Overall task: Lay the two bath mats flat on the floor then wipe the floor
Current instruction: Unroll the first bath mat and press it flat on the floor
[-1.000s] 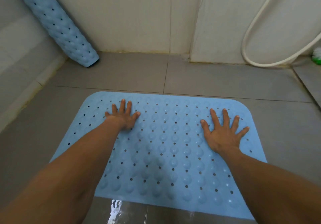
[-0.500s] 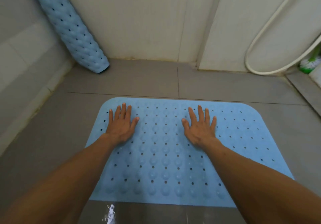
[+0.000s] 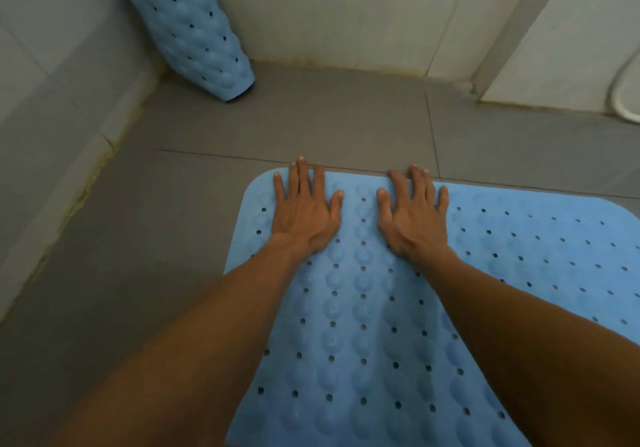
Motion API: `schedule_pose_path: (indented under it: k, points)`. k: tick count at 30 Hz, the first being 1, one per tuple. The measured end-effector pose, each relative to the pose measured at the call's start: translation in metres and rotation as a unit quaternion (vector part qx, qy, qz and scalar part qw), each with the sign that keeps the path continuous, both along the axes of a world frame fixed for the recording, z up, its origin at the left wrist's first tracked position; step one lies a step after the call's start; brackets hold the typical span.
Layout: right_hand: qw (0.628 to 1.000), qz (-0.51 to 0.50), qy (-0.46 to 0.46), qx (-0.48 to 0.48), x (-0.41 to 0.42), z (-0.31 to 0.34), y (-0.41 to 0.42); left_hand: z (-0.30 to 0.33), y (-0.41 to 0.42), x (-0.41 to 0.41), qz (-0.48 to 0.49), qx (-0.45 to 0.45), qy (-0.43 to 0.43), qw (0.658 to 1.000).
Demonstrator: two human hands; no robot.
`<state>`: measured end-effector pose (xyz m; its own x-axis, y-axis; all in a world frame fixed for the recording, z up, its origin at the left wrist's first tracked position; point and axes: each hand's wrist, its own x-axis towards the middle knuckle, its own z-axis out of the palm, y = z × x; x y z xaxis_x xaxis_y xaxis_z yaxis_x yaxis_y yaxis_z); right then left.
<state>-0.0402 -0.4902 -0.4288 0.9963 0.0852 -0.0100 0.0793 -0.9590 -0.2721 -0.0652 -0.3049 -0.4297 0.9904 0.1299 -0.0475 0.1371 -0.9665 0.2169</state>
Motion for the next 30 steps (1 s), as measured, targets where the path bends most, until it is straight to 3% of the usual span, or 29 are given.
schedule_pose_path:
  k: [5, 8, 13, 22, 30]
  points:
    - [0.998, -0.049, 0.017, 0.047, 0.005, 0.007, 0.004, 0.012, -0.007, 0.009, 0.013, -0.007, 0.03, 0.999]
    - [0.995, -0.085, 0.003, 0.043, 0.006, 0.008, 0.01, 0.012, -0.011, 0.012, 0.023, 0.011, -0.014, 1.0]
    - [0.998, -0.045, -0.035, -0.013, 0.004, 0.007, 0.013, 0.005, -0.011, 0.013, -0.007, 0.018, -0.099, 0.995]
    - [0.997, -0.047, 0.007, -0.063, 0.015, 0.004, 0.016, 0.004, -0.011, 0.021, -0.005, 0.025, -0.05, 0.998]
    - [0.998, -0.051, -0.019, -0.007, 0.013, 0.009, 0.017, 0.008, -0.01, 0.02, 0.002, 0.003, -0.034, 0.999]
